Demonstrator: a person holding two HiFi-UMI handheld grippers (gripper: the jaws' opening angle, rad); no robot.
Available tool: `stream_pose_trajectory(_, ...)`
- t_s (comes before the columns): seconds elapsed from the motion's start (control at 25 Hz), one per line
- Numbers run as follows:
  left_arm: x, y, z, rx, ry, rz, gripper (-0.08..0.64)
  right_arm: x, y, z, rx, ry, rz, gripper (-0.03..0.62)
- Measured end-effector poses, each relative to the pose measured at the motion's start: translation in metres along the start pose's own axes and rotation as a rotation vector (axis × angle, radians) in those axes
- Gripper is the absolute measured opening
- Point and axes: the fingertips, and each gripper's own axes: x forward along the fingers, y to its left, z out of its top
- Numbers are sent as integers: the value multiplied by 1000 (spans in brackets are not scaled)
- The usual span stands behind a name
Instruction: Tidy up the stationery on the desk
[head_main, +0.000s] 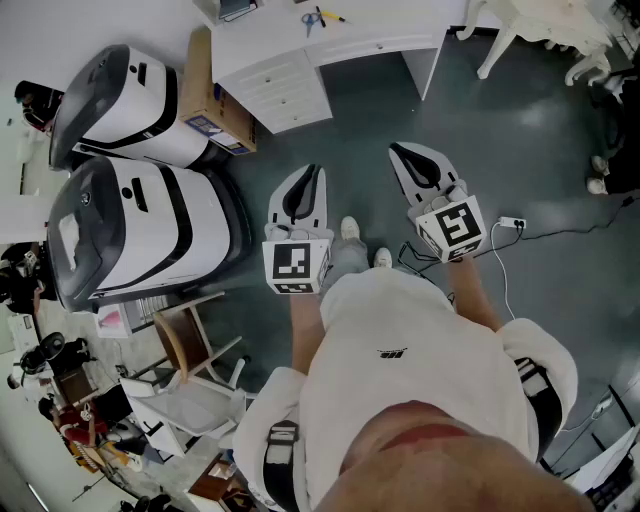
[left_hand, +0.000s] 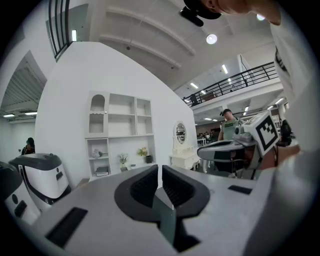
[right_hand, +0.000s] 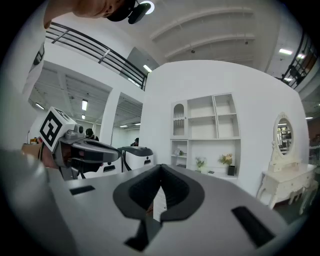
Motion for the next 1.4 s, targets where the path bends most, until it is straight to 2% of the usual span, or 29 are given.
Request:
stream_pose_trajectory(0.24,16,8,-2,-8,-7,2,0,16,-6,-2,20,-31,11,-3)
stream_pose_trajectory(0.6,55,37,-5,-12,-20,3,0,61,-30,-10,1,3,-14,-2)
stream_pose_trajectory(1.4,195,176,-6,-48,10,-5,0,234,-104,-14,8,83,-29,-3)
